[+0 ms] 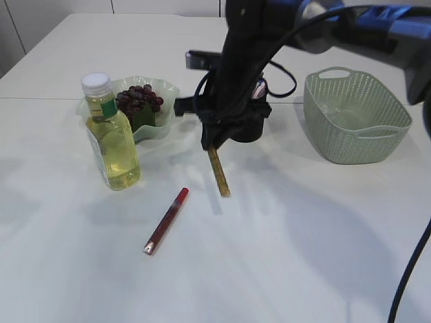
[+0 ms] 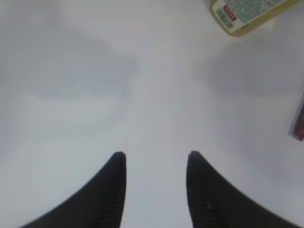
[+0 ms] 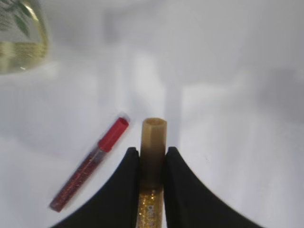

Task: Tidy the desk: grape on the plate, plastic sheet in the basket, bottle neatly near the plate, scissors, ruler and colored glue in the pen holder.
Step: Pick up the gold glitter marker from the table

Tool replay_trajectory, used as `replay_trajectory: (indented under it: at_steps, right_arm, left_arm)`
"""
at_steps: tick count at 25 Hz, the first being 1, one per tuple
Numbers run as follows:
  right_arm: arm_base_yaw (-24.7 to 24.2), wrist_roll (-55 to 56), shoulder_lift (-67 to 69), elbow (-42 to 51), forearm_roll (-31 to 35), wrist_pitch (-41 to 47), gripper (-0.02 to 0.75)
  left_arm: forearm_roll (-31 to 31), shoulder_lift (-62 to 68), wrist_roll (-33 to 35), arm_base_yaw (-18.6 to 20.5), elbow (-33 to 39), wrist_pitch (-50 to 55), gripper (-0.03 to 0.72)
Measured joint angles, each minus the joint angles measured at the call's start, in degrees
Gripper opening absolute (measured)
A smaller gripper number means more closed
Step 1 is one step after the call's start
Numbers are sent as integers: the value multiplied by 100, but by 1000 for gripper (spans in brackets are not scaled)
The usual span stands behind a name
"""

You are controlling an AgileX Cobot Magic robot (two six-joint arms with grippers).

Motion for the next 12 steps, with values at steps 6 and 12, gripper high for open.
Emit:
replay_trajectory:
  at_steps: [6,12]
  right_arm:
    - [-749,-1079,-250,-739,1153,-335,119]
    - [-1157,-2317,-262,-973,1676,-1424,118]
  left_arm:
    - [0,0,0,0,0,13,305]
    - [0,0,0,0,0,223,305]
